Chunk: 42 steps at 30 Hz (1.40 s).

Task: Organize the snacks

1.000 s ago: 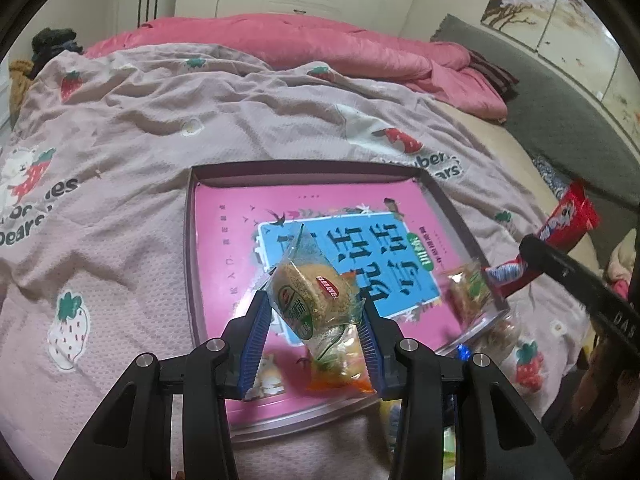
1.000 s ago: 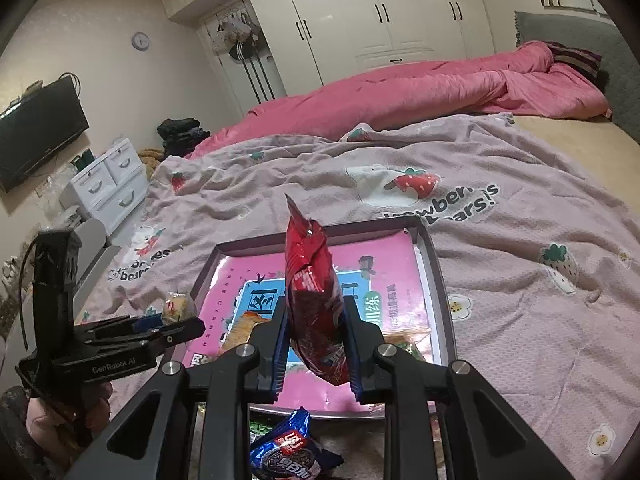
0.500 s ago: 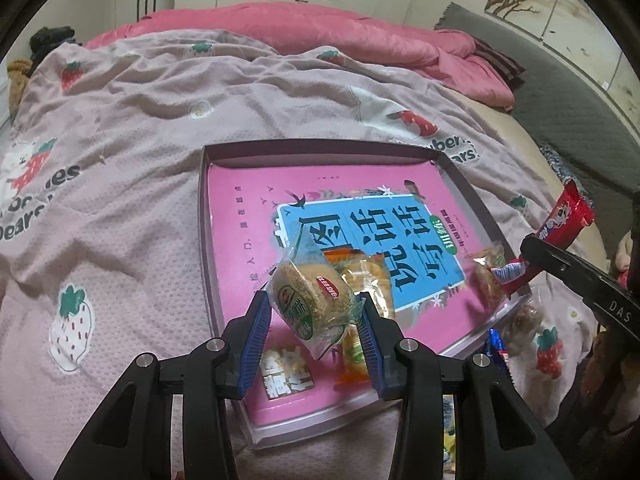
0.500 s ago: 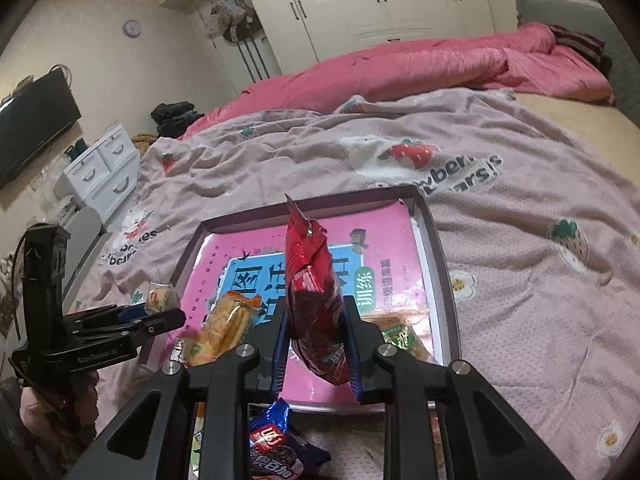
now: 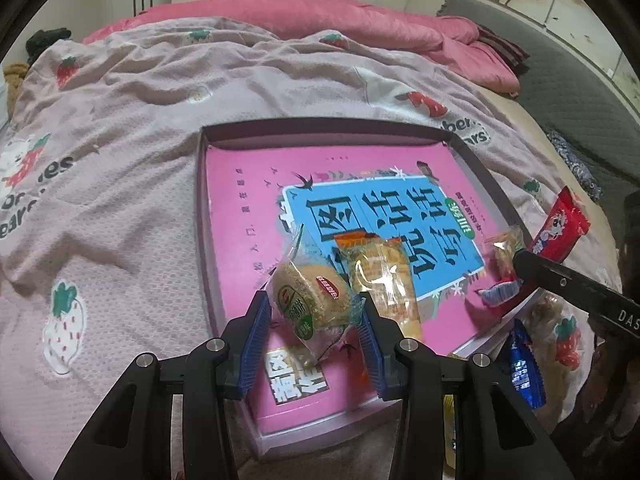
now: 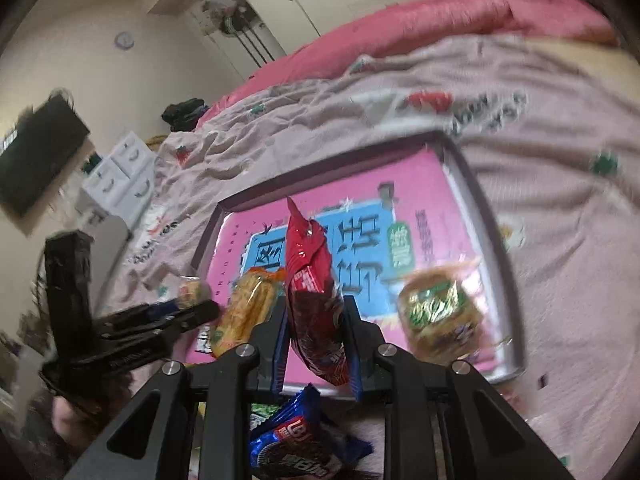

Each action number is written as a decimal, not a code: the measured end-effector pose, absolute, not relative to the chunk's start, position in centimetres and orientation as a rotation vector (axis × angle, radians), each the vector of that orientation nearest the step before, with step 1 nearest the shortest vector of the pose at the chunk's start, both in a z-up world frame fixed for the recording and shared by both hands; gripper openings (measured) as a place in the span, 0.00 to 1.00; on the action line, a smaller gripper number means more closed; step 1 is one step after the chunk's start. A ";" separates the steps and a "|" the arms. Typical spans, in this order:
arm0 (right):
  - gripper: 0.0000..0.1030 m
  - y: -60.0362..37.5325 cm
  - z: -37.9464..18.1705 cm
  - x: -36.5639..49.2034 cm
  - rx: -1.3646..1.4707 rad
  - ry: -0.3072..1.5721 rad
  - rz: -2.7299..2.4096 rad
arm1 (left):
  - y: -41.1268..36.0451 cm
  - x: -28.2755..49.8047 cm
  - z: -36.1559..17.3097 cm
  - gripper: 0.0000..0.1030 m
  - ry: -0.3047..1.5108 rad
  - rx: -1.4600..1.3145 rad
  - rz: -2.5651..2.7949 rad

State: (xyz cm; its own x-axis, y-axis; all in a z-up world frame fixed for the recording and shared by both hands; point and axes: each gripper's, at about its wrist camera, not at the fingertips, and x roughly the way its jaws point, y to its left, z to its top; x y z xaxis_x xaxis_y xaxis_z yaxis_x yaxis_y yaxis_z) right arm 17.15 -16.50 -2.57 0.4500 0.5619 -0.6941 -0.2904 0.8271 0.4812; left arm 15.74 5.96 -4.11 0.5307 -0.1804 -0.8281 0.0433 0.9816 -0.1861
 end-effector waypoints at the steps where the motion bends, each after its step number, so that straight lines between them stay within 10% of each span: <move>1: 0.24 -16.6 -2.8 17.2 0.313 0.975 0.534 | 5.8 15.7 -4.2 0.43 1.005 -0.145 -0.134; 42: 0.35 -18.9 -1.4 17.7 0.199 0.915 0.369 | 5.3 15.6 -4.8 0.46 1.005 -0.126 -0.092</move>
